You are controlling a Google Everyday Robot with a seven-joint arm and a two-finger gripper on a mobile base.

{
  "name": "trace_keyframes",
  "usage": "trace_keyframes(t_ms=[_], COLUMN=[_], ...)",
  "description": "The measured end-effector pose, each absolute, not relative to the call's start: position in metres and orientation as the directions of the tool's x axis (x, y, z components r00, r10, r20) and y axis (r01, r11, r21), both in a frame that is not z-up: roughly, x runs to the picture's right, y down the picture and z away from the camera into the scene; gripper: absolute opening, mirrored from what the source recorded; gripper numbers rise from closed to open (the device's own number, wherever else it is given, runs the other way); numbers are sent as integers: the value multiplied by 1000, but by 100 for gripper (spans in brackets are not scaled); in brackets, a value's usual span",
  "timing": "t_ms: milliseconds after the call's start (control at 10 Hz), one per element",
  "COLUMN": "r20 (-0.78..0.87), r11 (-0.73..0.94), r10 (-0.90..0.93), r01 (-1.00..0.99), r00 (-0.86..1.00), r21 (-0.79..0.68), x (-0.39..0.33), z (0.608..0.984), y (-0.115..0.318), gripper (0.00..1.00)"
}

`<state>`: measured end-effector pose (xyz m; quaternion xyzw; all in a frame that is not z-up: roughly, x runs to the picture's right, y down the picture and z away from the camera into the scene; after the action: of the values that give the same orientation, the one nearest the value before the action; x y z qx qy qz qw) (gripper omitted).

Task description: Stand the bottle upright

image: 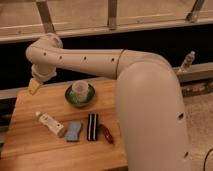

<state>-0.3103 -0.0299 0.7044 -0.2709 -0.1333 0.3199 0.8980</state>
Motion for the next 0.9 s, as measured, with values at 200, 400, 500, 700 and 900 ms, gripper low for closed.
trace_keyframes(t_ms=[200, 400, 500, 700, 900], r20=[65, 64, 63, 63, 33], r11=[647, 662, 672, 695, 703], r10=[645, 606, 578, 513, 460], r01=[-499, -458, -431, -371, -341], r00=[761, 793, 814, 856, 887], r21=[-576, -594, -602, -615, -624], x=[-311, -325, -341, -377, -395], z=[705, 711, 715, 727, 743], y=[-29, -17, -9, 4, 20], gripper=[80, 80, 80, 80, 80])
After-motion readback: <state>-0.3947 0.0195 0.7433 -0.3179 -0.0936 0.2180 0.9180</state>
